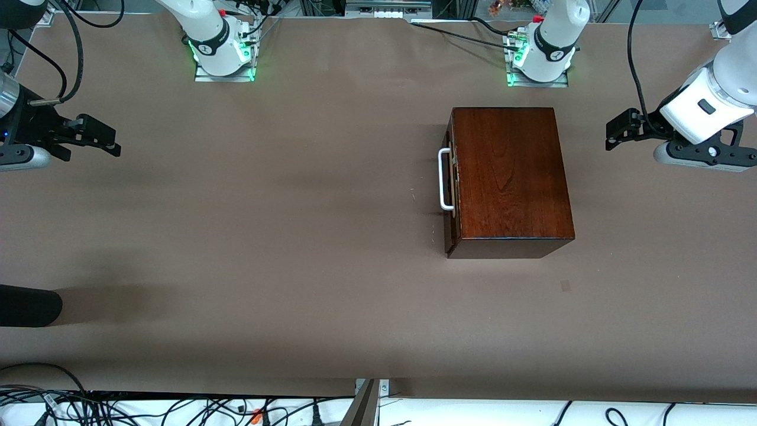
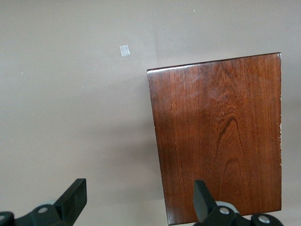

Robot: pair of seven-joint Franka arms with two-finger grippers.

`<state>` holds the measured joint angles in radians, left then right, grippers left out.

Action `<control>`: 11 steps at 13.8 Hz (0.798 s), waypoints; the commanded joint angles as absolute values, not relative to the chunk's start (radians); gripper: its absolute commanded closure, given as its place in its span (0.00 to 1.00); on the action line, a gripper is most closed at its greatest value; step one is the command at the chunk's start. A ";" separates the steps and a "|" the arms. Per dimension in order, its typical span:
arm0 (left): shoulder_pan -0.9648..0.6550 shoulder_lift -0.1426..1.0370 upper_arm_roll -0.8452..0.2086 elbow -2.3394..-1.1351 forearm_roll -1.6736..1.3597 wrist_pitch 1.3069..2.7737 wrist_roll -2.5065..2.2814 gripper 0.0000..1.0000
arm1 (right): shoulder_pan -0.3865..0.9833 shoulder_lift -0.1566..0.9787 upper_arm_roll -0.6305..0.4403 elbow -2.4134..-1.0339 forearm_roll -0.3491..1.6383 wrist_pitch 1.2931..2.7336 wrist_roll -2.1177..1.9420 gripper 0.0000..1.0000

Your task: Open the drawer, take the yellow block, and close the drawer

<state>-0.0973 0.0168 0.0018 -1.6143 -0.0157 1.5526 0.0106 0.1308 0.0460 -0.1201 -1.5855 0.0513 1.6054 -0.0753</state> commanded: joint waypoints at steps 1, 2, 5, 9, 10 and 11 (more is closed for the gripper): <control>-0.100 0.014 0.005 -1.609 -0.006 1.554 0.014 0.00 | 0.121 0.046 -0.115 -1.572 0.058 1.603 -0.072 0.00; -0.100 0.017 0.003 -1.605 -0.005 1.554 0.009 0.00 | 0.121 0.046 -0.115 -1.572 0.058 1.603 -0.072 0.00; -0.100 0.017 0.003 -1.605 -0.003 1.555 0.009 0.00 | 0.121 0.046 -0.115 -1.572 0.058 1.603 -0.072 0.00; -0.101 0.018 0.005 -1.603 -0.005 1.557 0.006 0.00 | 0.120 0.046 -0.115 -1.572 0.058 1.603 -0.072 0.00; -0.101 0.018 0.005 -1.603 -0.002 1.557 0.015 0.00 | 0.120 0.046 -0.115 -1.572 0.058 1.603 -0.072 0.00; -0.103 0.020 0.002 -1.600 -0.003 1.557 0.015 0.00 | 0.120 0.046 -0.115 -1.572 0.058 1.603 -0.072 0.00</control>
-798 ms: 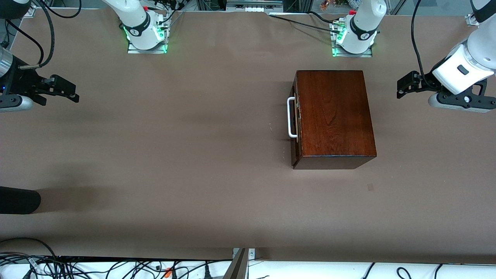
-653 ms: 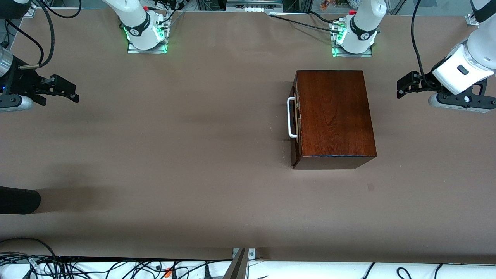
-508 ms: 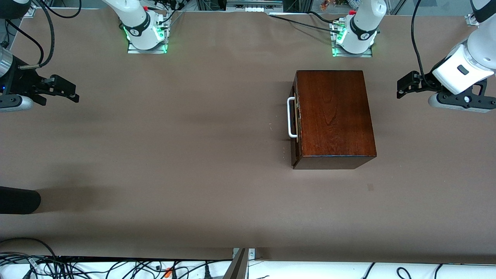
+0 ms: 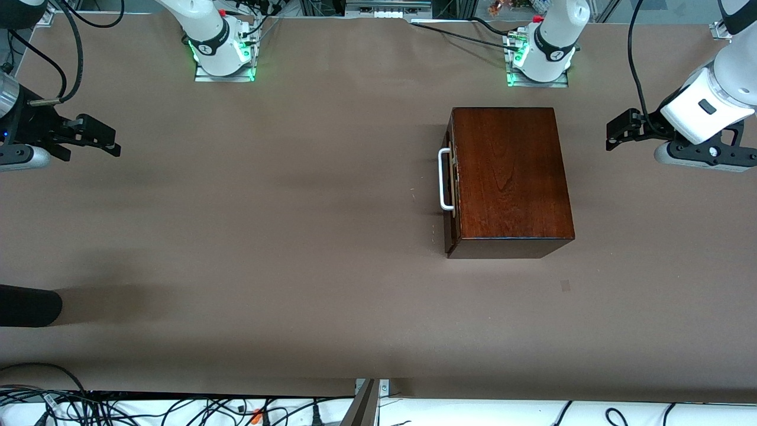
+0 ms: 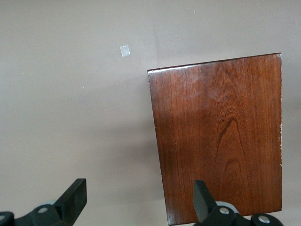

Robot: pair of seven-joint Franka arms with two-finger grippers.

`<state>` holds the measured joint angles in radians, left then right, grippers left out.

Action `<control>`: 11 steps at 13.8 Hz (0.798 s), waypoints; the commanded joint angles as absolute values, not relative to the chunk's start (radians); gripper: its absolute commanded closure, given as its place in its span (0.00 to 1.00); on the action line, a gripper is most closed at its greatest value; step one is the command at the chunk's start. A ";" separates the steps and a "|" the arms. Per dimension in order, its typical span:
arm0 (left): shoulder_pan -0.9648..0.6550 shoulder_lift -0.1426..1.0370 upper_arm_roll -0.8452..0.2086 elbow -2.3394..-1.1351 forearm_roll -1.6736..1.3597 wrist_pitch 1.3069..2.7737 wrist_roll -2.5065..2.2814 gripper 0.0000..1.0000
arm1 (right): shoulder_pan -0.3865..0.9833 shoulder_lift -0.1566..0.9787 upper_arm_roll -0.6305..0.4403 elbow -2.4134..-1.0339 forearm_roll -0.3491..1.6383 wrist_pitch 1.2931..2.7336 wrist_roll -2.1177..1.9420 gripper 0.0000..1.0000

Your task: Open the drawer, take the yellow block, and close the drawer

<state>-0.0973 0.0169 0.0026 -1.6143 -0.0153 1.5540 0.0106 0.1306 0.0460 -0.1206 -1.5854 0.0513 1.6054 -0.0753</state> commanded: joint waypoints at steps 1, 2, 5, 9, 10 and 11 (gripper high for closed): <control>-0.101 0.020 0.000 -1.585 -0.014 1.557 0.014 0.00 | 0.120 0.046 -0.115 -1.572 0.058 1.603 -0.072 0.00; -0.101 0.020 0.002 -1.571 -0.014 1.552 0.012 0.00 | 0.118 0.046 -0.115 -1.572 0.058 1.603 -0.072 0.00; -0.120 0.028 -0.011 -1.554 -0.011 1.548 0.006 0.00 | 0.118 0.046 -0.115 -1.572 0.058 1.603 -0.072 0.00; -0.121 0.032 -0.029 -1.559 -0.025 1.543 -0.088 0.00 | 0.118 0.046 -0.117 -1.572 0.057 1.603 -0.072 0.00; -0.135 0.034 -0.055 -1.557 -0.026 1.543 -0.150 0.00 | 0.118 0.046 -0.117 -1.572 0.057 1.603 -0.074 0.00; -0.140 0.034 -0.098 -1.559 -0.025 1.543 -0.210 0.00 | 0.118 0.046 -0.117 -1.572 0.057 1.603 -0.074 0.00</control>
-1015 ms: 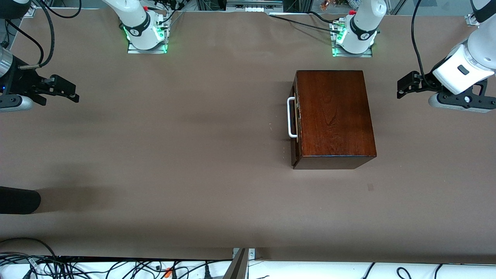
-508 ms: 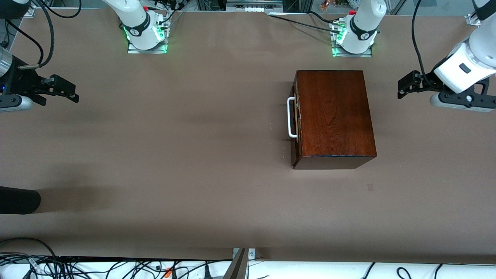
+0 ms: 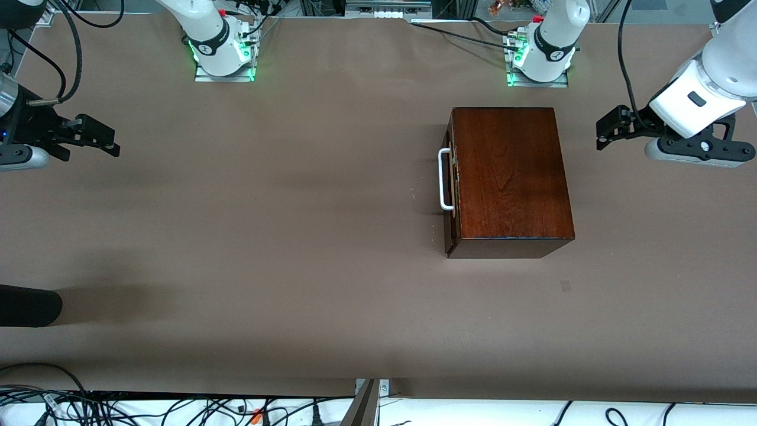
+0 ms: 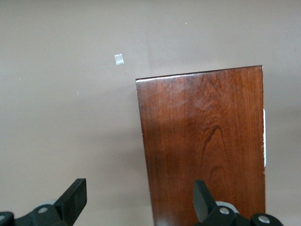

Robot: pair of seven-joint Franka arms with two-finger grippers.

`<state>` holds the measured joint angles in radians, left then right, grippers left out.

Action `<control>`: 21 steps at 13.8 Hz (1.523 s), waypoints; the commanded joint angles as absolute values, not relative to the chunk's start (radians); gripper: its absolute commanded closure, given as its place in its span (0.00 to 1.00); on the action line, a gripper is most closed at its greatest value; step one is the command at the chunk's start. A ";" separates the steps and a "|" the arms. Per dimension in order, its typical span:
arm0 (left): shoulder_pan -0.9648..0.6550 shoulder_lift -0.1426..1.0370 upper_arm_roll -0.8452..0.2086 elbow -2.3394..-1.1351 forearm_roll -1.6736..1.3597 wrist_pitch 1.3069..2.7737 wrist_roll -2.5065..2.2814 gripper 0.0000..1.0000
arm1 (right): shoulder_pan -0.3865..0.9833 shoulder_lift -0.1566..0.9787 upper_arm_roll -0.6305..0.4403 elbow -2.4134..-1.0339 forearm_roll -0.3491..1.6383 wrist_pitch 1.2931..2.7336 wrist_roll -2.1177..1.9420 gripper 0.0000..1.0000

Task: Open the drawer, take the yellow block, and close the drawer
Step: 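Reach the left gripper to the white drawer handle of the box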

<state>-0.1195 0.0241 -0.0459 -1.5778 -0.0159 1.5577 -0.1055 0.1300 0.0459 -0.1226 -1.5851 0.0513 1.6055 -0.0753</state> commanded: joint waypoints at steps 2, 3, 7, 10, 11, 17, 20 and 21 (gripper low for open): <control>-0.141 0.055 -0.188 -1.554 -0.020 1.546 -0.335 0.00 | 0.118 0.046 -0.117 -1.572 0.057 1.603 -0.072 0.00; -0.141 0.069 -0.236 -1.551 -0.018 1.551 -0.413 0.00 | 0.118 0.046 -0.117 -1.572 0.057 1.603 -0.074 0.00; -0.147 0.156 -0.400 -1.505 -0.009 1.586 -0.577 0.00 | 0.118 0.046 -0.117 -1.572 0.057 1.603 -0.074 0.00; -0.280 0.218 -0.440 -1.505 0.110 1.647 -0.754 0.00 | 0.118 0.046 -0.117 -1.572 0.057 1.603 -0.074 0.00; -0.326 0.244 -0.440 -1.505 0.147 1.666 -0.832 0.00 | 0.118 0.046 -0.117 -1.572 0.057 1.603 -0.074 0.00; -0.431 0.391 -0.440 -1.509 0.290 1.747 -0.893 0.00 | 0.118 0.046 -0.117 -1.572 0.057 1.603 -0.074 0.00; -0.431 0.439 -0.439 -1.522 0.353 1.758 -0.882 0.00 | 0.115 0.046 -0.117 -1.572 0.057 1.603 -0.074 0.00; -0.430 0.442 -0.437 -1.541 0.360 1.772 -0.873 0.00 | 0.114 0.046 -0.117 -1.572 0.057 1.603 -0.074 0.00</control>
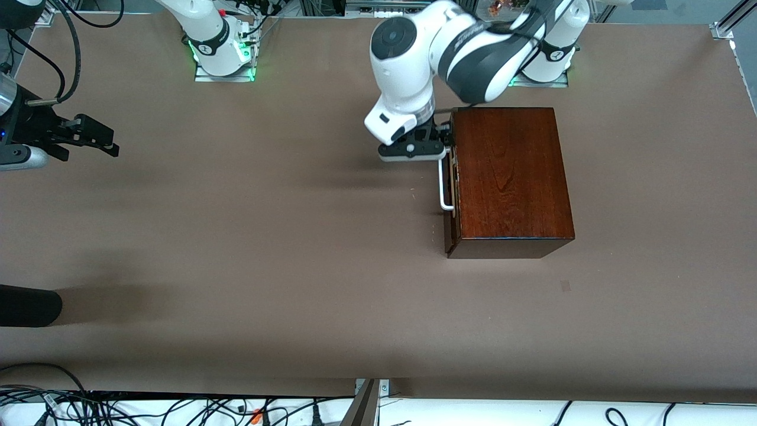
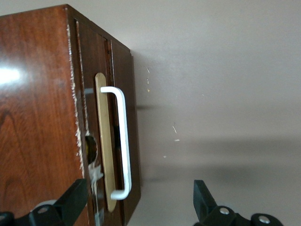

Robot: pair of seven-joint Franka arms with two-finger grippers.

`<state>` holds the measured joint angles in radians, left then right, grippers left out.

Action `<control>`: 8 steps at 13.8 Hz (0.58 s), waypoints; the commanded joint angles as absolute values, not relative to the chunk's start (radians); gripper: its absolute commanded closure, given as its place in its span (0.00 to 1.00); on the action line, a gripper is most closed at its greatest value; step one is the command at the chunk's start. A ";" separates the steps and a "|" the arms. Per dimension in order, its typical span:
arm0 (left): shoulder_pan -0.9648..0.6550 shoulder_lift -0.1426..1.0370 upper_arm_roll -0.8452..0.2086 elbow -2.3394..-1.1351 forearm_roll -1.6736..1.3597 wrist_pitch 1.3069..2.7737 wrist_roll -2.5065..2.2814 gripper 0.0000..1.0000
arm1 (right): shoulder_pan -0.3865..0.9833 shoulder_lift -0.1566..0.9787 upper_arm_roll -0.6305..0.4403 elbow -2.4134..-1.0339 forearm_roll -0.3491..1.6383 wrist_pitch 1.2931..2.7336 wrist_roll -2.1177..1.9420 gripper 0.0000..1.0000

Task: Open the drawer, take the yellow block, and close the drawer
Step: 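Reach the left gripper to the white drawer handle of the box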

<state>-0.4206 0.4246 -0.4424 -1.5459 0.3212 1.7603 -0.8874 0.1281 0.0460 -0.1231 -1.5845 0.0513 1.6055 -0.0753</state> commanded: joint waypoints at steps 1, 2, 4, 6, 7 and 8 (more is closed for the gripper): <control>-0.430 0.442 -0.436 -1.571 0.380 1.796 -0.871 0.00 | 0.114 0.046 -0.117 -1.572 0.057 1.603 -0.074 0.00; -0.428 0.443 -0.436 -1.603 0.396 1.818 -0.871 0.00 | 0.114 0.046 -0.117 -1.572 0.057 1.603 -0.074 0.00; -0.419 0.457 -0.436 -1.634 0.423 1.842 -0.871 0.00 | 0.114 0.046 -0.117 -1.572 0.057 1.603 -0.074 0.00; -0.416 0.485 -0.431 -1.634 0.423 1.842 -0.874 0.00 | 0.114 0.046 -0.117 -1.572 0.057 1.603 -0.074 0.00; -0.416 0.498 -0.426 -1.634 0.425 1.844 -0.874 0.00 | 0.114 0.046 -0.117 -1.572 0.057 1.603 -0.074 0.00; -0.413 0.506 -0.425 -1.634 0.425 1.845 -0.874 0.00 | 0.114 0.048 -0.117 -1.572 0.057 1.603 -0.074 0.00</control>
